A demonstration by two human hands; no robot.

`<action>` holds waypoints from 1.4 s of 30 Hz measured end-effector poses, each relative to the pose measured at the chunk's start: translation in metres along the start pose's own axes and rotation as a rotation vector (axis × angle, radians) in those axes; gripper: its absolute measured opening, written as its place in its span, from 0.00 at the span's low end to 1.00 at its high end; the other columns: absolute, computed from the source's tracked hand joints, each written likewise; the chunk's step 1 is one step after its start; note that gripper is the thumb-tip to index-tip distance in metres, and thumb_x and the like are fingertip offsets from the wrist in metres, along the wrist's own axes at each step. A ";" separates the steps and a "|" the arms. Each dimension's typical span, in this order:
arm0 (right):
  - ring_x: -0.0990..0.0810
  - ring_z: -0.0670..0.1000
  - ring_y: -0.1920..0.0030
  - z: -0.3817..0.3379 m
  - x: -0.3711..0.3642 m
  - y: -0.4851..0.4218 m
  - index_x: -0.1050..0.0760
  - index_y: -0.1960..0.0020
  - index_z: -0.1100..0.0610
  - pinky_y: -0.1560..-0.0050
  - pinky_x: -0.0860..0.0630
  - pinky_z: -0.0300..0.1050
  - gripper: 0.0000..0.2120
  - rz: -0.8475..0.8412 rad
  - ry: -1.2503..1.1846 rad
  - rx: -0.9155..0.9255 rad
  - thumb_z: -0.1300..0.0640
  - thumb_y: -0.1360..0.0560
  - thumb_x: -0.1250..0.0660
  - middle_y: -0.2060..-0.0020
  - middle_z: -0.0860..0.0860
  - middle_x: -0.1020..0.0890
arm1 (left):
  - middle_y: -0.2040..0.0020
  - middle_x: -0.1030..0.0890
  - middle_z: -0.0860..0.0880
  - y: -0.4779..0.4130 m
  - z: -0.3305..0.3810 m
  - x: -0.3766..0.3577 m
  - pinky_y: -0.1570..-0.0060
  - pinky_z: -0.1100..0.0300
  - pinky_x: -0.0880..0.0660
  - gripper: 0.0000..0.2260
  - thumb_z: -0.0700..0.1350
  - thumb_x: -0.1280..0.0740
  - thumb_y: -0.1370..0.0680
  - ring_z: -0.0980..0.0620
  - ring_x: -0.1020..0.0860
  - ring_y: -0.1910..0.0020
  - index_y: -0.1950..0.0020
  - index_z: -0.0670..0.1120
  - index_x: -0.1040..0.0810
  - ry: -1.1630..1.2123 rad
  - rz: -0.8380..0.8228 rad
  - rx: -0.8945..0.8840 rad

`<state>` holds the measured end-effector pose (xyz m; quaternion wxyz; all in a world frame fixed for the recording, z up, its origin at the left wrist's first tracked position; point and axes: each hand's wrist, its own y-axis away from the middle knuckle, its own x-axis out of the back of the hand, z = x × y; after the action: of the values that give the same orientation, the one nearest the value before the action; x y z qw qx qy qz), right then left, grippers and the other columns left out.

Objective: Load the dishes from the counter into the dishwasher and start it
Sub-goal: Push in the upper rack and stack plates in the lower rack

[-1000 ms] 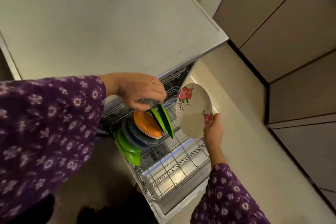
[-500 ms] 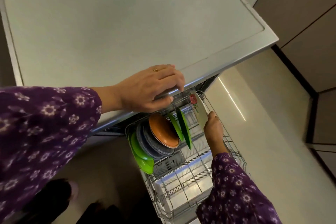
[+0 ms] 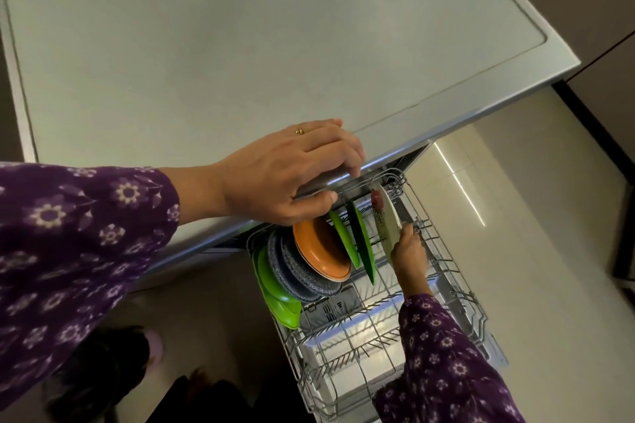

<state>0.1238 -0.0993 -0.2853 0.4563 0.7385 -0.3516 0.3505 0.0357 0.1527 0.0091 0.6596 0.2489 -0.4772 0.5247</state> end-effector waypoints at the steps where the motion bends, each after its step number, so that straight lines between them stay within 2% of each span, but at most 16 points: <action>1: 0.21 0.58 0.57 0.000 0.000 0.002 0.34 0.43 0.61 0.63 0.27 0.46 0.09 0.015 -0.005 -0.016 0.66 0.23 0.41 0.49 0.61 0.22 | 0.41 0.25 0.46 -0.001 0.001 0.001 0.27 0.51 0.40 0.12 0.45 0.35 0.24 0.49 0.26 0.41 0.42 0.44 0.27 0.004 0.000 0.003; 4: 0.22 0.57 0.62 -0.002 0.004 0.012 0.35 0.46 0.61 0.66 0.24 0.47 0.07 0.090 -0.030 -0.029 0.66 0.23 0.40 0.52 0.61 0.22 | 0.40 0.25 0.46 -0.002 0.002 0.003 0.27 0.50 0.40 0.12 0.45 0.35 0.25 0.49 0.26 0.41 0.42 0.44 0.28 0.010 -0.007 0.014; 9: 0.29 0.52 0.66 -0.005 0.010 0.028 0.34 0.47 0.64 0.68 0.30 0.43 0.06 0.145 -0.060 0.025 0.68 0.23 0.41 0.54 0.61 0.23 | 0.40 0.25 0.47 -0.002 0.004 0.003 0.27 0.51 0.40 0.13 0.45 0.34 0.25 0.50 0.26 0.41 0.42 0.44 0.28 0.009 -0.011 0.021; 15: 0.21 0.58 0.59 -0.010 0.002 0.028 0.33 0.44 0.63 0.63 0.33 0.44 0.08 0.064 0.030 0.035 0.67 0.23 0.42 0.51 0.60 0.22 | 0.41 0.25 0.46 -0.002 0.003 0.004 0.27 0.50 0.40 0.13 0.45 0.34 0.25 0.48 0.26 0.41 0.42 0.43 0.27 0.016 -0.013 0.024; 18: 0.21 0.58 0.58 -0.011 -0.004 0.022 0.34 0.43 0.62 0.63 0.27 0.47 0.09 0.021 0.052 0.052 0.67 0.23 0.43 0.50 0.60 0.22 | 0.41 0.25 0.46 -0.002 0.003 0.003 0.28 0.50 0.40 0.13 0.44 0.35 0.25 0.48 0.26 0.42 0.42 0.43 0.27 0.015 -0.005 0.022; 23: 0.22 0.56 0.57 -0.012 -0.009 0.007 0.33 0.42 0.62 0.60 0.28 0.43 0.09 -0.049 0.032 0.030 0.67 0.22 0.45 0.48 0.61 0.22 | 0.41 0.25 0.46 -0.001 0.001 0.002 0.27 0.50 0.40 0.13 0.44 0.34 0.25 0.49 0.26 0.41 0.42 0.43 0.27 0.016 0.000 0.016; 27: 0.21 0.59 0.54 -0.014 -0.011 -0.003 0.34 0.42 0.62 0.56 0.25 0.48 0.09 -0.088 -0.006 -0.027 0.68 0.22 0.46 0.47 0.63 0.23 | 0.41 0.24 0.45 -0.001 0.000 0.001 0.27 0.51 0.40 0.13 0.45 0.35 0.25 0.49 0.26 0.42 0.43 0.42 0.26 0.011 0.012 0.010; 30: 0.25 0.55 0.58 -0.014 -0.007 -0.011 0.35 0.40 0.64 0.59 0.27 0.42 0.11 -0.136 -0.027 -0.070 0.70 0.21 0.48 0.47 0.62 0.24 | 0.41 0.24 0.45 -0.001 0.000 0.000 0.27 0.50 0.40 0.13 0.44 0.34 0.26 0.48 0.26 0.42 0.43 0.42 0.26 0.013 0.017 0.005; 32: 0.26 0.54 0.59 -0.015 0.000 -0.016 0.35 0.40 0.65 0.58 0.27 0.43 0.11 -0.156 -0.027 -0.079 0.70 0.22 0.45 0.48 0.62 0.23 | 0.41 0.24 0.45 -0.001 0.000 0.000 0.27 0.50 0.40 0.13 0.44 0.33 0.26 0.48 0.26 0.42 0.43 0.42 0.26 0.011 0.019 0.003; 35: 0.23 0.58 0.49 -0.019 0.011 -0.013 0.35 0.37 0.66 0.48 0.25 0.49 0.16 -0.196 -0.022 -0.104 0.69 0.24 0.42 0.46 0.63 0.24 | 0.41 0.24 0.46 -0.001 0.001 0.000 0.27 0.51 0.40 0.13 0.44 0.34 0.25 0.49 0.25 0.42 0.43 0.42 0.26 0.000 0.016 0.002; 39: 0.26 0.62 0.42 -0.029 0.025 0.008 0.37 0.34 0.67 0.41 0.27 0.53 0.20 -0.168 -0.039 -0.127 0.68 0.25 0.40 0.40 0.64 0.28 | 0.42 0.24 0.47 0.001 0.004 0.002 0.27 0.55 0.42 0.12 0.44 0.35 0.26 0.50 0.26 0.42 0.43 0.43 0.26 -0.025 0.023 0.005; 42: 0.30 0.60 0.38 -0.042 0.037 0.037 0.39 0.32 0.66 0.37 0.30 0.52 0.22 -0.148 -0.023 -0.104 0.65 0.25 0.39 0.37 0.62 0.30 | 0.43 0.24 0.48 0.002 0.006 0.004 0.27 0.57 0.42 0.12 0.43 0.34 0.27 0.51 0.26 0.44 0.44 0.43 0.26 -0.031 0.028 0.018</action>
<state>0.1032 -0.0806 -0.2245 0.5147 0.7417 -0.3188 0.2887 0.0317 0.1503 0.0142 0.6422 0.2562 -0.4862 0.5343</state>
